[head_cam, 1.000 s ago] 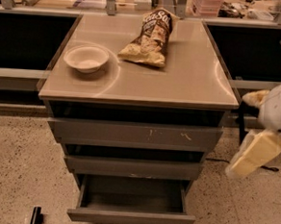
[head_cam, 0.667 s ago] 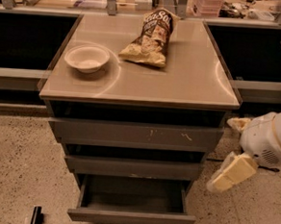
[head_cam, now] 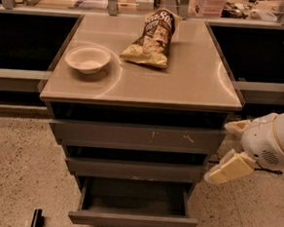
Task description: Close bottom drawer
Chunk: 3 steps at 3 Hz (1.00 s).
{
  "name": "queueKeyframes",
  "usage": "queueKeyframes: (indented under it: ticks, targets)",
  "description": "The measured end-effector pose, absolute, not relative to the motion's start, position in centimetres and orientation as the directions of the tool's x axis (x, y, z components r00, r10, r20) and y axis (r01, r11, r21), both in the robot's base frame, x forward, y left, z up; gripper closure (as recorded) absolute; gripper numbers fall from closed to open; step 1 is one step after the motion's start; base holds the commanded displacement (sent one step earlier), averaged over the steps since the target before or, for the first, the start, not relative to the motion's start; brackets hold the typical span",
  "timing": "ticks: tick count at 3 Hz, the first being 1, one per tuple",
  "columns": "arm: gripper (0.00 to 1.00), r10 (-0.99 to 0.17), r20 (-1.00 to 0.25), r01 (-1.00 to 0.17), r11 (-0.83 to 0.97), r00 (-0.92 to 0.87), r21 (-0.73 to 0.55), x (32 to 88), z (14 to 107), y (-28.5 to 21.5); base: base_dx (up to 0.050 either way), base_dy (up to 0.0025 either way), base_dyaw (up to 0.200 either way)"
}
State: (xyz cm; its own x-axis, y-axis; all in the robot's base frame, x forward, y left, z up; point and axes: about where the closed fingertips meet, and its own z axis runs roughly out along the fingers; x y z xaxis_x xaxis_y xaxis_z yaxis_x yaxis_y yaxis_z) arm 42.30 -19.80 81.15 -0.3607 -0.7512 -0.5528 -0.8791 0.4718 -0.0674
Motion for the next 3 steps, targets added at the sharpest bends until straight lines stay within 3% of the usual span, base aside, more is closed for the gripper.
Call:
queueKeyframes:
  ticks: [3]
  targets:
    - [0.89,-0.751,-0.553,-0.879,0.472,-0.361,-0.067,42.30,81.14,-19.79,0.000,0.00000,0.000]
